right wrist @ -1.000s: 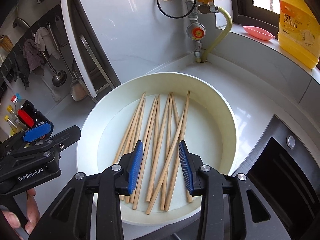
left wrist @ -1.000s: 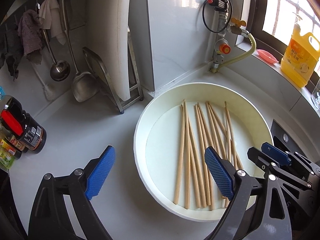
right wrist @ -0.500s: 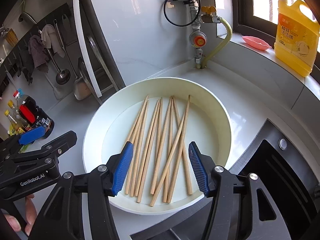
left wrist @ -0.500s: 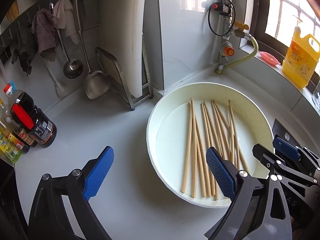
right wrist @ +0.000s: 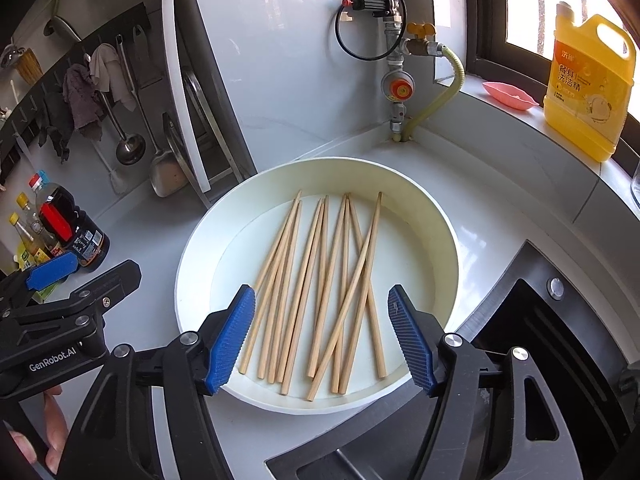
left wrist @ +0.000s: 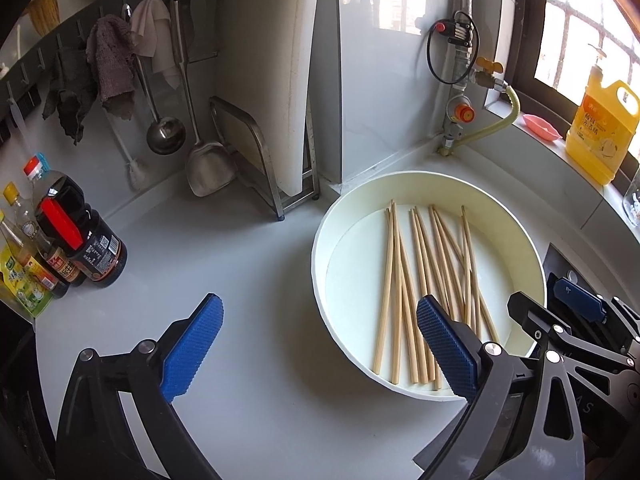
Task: Organize utensils
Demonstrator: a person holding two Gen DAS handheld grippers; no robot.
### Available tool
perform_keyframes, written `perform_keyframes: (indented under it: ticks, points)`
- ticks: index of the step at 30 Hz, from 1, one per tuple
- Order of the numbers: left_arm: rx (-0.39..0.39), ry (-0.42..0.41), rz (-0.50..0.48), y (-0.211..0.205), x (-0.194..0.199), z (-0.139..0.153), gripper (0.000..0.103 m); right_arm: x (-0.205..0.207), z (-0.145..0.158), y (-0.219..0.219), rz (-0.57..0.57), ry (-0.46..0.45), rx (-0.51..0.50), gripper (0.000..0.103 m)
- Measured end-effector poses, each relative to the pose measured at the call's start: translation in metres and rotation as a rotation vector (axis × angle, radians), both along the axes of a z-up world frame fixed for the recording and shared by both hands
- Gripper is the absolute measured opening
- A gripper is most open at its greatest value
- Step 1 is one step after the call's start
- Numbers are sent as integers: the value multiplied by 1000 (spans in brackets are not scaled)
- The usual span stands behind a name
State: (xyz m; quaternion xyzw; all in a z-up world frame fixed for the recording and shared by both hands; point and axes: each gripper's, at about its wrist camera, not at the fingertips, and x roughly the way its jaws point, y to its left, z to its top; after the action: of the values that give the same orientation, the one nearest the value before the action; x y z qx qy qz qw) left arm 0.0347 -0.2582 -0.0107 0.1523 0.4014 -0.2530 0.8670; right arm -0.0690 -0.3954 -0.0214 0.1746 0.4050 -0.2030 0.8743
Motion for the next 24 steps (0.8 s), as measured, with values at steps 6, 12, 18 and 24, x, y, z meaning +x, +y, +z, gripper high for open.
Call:
perform_keyframes:
  ticks: [6,12,18,24]
  points:
    - [-6,-9,0,4,-4,5,96,-1,1,3,4,0,14,70]
    - [-7,-14,9,8,-6,9,97,-3,3,6,7,4,5,70]
    - [-13,-12,15,11,-9,10,97,-4,5,10,8,3,-3,70]
    - [-17,-13,22,15,-9,11,97,-4,6,10,7,3,-4,70]
